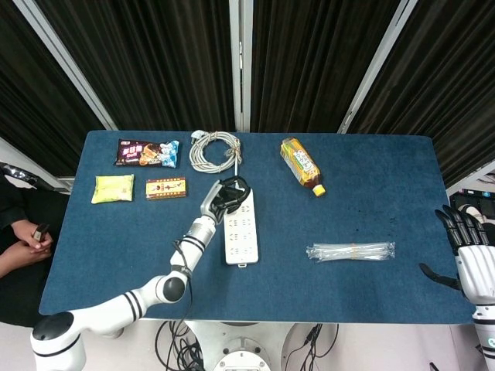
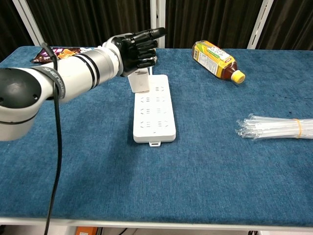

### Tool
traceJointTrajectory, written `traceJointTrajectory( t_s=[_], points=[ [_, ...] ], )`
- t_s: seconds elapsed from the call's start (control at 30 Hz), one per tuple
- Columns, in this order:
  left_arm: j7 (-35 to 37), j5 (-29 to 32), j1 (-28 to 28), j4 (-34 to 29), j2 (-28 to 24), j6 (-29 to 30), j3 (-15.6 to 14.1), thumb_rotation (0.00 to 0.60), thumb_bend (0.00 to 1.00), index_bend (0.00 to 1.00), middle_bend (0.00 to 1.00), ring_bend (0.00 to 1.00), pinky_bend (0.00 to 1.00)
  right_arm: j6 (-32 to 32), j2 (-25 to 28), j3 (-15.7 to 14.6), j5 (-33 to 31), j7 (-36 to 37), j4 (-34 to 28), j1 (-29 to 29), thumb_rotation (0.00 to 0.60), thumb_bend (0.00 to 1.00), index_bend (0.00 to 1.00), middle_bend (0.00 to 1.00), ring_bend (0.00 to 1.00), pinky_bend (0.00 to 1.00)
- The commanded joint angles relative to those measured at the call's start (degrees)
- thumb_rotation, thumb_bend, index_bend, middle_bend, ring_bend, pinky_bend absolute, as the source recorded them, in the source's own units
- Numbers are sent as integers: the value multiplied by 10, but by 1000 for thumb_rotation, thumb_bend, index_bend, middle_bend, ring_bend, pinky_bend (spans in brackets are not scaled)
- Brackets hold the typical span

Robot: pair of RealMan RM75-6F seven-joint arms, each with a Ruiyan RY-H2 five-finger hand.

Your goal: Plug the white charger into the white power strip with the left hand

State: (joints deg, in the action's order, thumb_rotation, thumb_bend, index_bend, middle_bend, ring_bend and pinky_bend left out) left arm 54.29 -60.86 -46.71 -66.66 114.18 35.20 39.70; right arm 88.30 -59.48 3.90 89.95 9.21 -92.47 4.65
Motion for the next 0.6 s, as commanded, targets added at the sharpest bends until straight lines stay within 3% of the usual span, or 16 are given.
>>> traceJointTrajectory(
  t_s=[0.03, 0.6],
  points=[
    [10, -8, -6, 6, 5, 5, -7, 600, 568, 916, 1000, 962, 1000, -2, 0, 0, -1, -1, 0, 1, 600, 66, 0, 40, 0, 0],
    [28, -9, -28, 27, 9, 9, -30, 600, 568, 915, 1000, 960, 1000, -3, 0, 1, -5, 0, 1, 0, 600, 65, 0, 40, 0, 0]
  ],
)
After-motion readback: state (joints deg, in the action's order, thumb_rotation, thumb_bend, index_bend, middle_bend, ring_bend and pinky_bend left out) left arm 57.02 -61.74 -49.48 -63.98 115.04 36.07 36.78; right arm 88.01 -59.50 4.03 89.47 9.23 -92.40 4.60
